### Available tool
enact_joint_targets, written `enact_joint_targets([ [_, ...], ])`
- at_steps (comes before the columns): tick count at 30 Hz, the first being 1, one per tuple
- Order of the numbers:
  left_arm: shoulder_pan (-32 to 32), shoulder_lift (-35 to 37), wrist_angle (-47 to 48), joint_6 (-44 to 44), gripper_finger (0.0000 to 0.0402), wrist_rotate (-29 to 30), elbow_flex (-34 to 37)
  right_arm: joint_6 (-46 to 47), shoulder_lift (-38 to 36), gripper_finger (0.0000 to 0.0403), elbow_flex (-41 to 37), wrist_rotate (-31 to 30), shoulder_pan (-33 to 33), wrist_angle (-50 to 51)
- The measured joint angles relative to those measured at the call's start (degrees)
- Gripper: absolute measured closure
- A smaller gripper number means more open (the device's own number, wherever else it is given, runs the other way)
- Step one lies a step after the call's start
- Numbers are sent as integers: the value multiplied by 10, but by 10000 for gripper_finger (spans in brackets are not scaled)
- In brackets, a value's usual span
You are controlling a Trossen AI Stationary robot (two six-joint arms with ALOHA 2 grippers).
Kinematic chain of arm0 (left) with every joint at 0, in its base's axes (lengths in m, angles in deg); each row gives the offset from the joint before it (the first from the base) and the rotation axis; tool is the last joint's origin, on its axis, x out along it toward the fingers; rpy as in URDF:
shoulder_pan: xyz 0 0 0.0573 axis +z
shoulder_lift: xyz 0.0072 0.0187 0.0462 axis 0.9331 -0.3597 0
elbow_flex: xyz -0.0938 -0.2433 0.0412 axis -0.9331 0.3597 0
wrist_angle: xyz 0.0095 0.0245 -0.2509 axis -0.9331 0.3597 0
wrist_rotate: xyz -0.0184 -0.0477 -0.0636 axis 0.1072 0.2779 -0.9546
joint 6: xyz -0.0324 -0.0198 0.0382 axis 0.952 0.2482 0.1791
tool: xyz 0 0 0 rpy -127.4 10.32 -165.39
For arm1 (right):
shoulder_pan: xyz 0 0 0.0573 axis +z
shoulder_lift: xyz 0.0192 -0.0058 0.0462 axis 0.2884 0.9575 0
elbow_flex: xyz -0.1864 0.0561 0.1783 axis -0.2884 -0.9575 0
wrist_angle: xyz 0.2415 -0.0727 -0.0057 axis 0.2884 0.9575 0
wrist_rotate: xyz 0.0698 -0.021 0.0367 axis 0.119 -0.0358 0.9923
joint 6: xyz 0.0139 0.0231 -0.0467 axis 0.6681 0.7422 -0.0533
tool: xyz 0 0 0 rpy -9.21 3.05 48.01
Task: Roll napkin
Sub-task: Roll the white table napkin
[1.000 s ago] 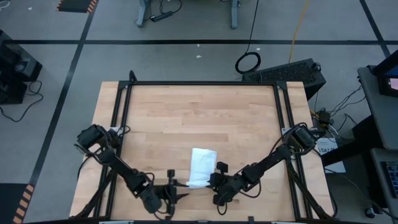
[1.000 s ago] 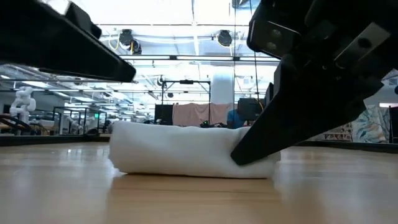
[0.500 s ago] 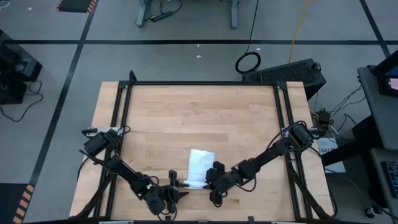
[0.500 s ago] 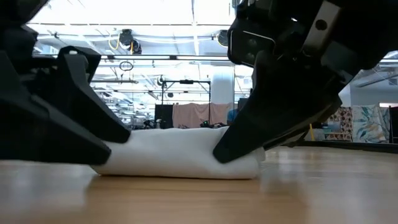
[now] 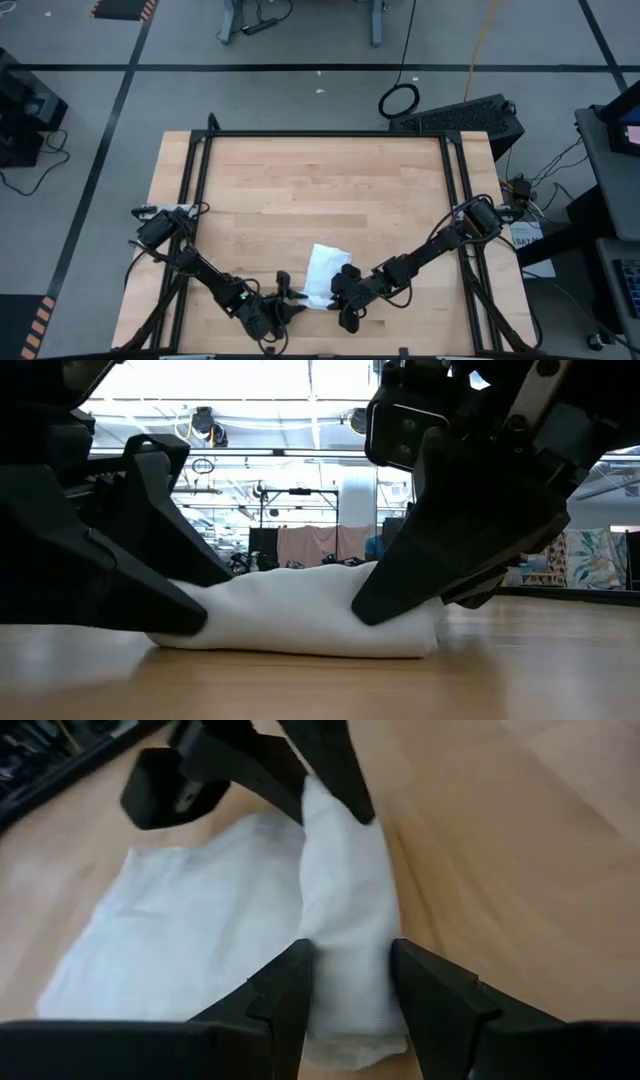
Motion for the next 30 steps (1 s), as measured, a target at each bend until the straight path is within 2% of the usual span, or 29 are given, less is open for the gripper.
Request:
enact_joint_targets([
  [6, 15, -1, 7, 32, 264, -32, 1, -40, 0, 357, 0, 1, -1, -2],
  [8, 22, -1, 8, 36, 290, -49, 1, -66, 0, 355, 0, 1, -1, -2],
  [11, 28, 2, 8, 37, 350, -65, 1, -109, -1, 341, 0, 1, 0, -2],
  [13, 31, 7, 13, 40, 379, -76, 1, -130, -5, 324, 0, 0, 1, 0],
  [18, 32, 31, 47, 87, 368, -101, 2, -161, -45, 255, -1, -3, 4, 62],
  [22, 30, 50, 90, 159, 373, -137, 2, -136, -87, 208, -1, -8, 6, 127],
  [24, 29, 52, 91, 178, 377, -150, 2, -122, -93, 194, -1, -47, 6, 133],
  [26, 27, 53, 77, 180, 376, -163, 2, -112, -92, 191, -1, -120, 5, 122],
  [28, 27, 53, 66, 180, 374, -174, 2, -101, -79, 199, 1, -178, 3, 97],
  [30, 27, 53, 70, 181, 373, -177, -1, -83, -63, 220, 1, -192, -3, 99],
])
